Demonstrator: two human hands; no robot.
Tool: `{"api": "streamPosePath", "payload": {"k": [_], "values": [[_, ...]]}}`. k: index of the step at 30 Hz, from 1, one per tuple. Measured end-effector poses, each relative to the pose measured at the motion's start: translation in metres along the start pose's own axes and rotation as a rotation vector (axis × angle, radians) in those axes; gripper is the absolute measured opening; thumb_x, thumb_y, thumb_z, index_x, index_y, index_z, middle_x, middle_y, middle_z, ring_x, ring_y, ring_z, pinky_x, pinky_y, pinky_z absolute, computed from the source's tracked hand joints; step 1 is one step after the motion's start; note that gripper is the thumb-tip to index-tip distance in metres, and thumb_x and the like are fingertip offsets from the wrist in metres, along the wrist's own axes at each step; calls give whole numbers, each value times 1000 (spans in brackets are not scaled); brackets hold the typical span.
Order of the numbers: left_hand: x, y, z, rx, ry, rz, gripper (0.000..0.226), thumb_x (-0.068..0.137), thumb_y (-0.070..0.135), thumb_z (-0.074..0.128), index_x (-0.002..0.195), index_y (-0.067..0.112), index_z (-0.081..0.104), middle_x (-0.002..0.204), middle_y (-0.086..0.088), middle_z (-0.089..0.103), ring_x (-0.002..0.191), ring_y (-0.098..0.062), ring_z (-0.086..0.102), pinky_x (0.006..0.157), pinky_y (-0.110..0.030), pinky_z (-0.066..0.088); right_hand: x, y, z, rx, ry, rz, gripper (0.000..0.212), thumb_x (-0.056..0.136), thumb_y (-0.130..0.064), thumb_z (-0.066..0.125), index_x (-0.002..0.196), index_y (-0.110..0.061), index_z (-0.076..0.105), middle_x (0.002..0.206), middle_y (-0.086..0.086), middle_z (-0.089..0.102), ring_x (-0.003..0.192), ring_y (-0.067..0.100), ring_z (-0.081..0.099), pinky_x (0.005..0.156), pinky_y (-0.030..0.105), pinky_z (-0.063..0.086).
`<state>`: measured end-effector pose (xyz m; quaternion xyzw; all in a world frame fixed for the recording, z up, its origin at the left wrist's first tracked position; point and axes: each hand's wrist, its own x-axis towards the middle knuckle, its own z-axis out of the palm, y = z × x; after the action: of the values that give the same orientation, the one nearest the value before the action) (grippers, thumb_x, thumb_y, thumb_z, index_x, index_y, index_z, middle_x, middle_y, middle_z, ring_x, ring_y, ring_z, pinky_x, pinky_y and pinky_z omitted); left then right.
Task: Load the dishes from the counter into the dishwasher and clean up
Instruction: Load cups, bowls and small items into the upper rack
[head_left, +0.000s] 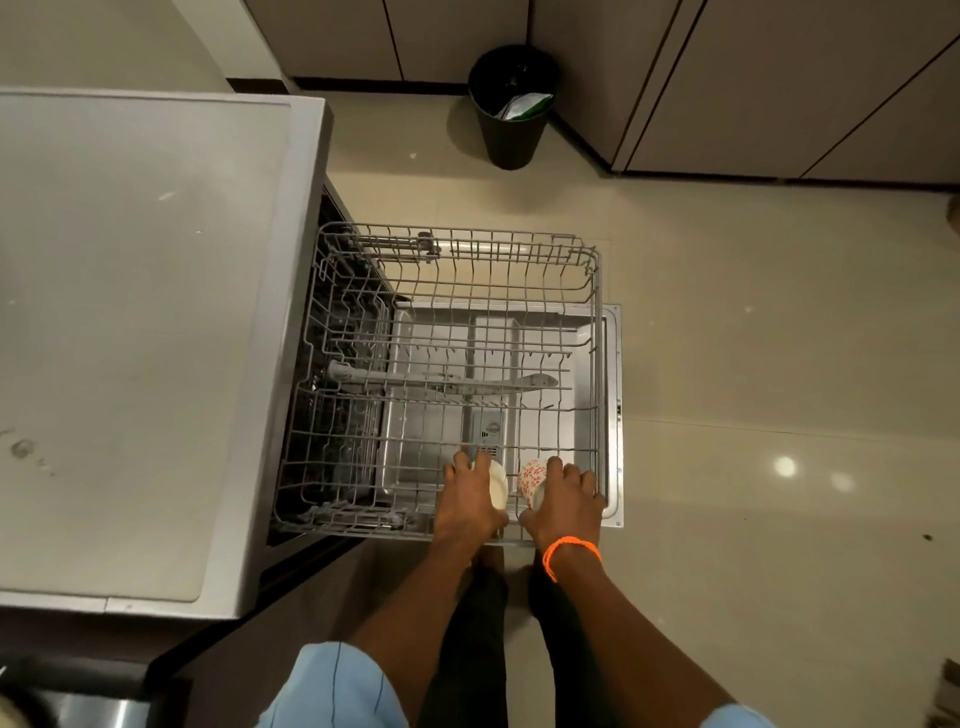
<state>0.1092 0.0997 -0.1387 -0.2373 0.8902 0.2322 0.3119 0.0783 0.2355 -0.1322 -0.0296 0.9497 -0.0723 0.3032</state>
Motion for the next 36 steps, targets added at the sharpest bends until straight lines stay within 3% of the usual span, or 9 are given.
{"api": "streamPosePath", "payload": {"k": [6, 15, 27, 36], "values": [[1, -3, 6, -18, 26, 30, 89, 70, 37, 90, 140, 28, 37, 143, -6, 36, 135, -27, 38, 104, -46, 51, 7, 1, 5, -8, -1, 29, 76, 70, -43, 81, 132, -22, 42, 131, 5, 54, 124, 27, 43, 98, 44, 44], [-2, -6, 9, -30, -22, 36, 91, 72, 33, 89, 145, 29, 36, 145, -5, 33, 137, -27, 36, 109, -45, 47, 6, -5, 11, -5, -42, 33, 76, 74, -41, 80, 134, -20, 40, 134, 6, 51, 124, 28, 43, 96, 43, 48], [1, -13, 12, -68, -45, 55, 90, 71, 30, 90, 146, 33, 39, 147, -1, 35, 136, -25, 38, 112, -46, 44, 5, 1, 12, -18, -33, -5, 82, 69, -50, 81, 135, -23, 41, 135, 5, 49, 125, 27, 43, 101, 45, 45], [-7, -8, -12, -37, -12, 98, 101, 71, 25, 89, 153, 29, 30, 154, 0, 35, 140, -25, 39, 112, -46, 44, 0, 1, -14, 5, -14, -72, 80, 73, -35, 82, 141, -21, 41, 142, 7, 45, 131, 28, 40, 106, 41, 40]]}}
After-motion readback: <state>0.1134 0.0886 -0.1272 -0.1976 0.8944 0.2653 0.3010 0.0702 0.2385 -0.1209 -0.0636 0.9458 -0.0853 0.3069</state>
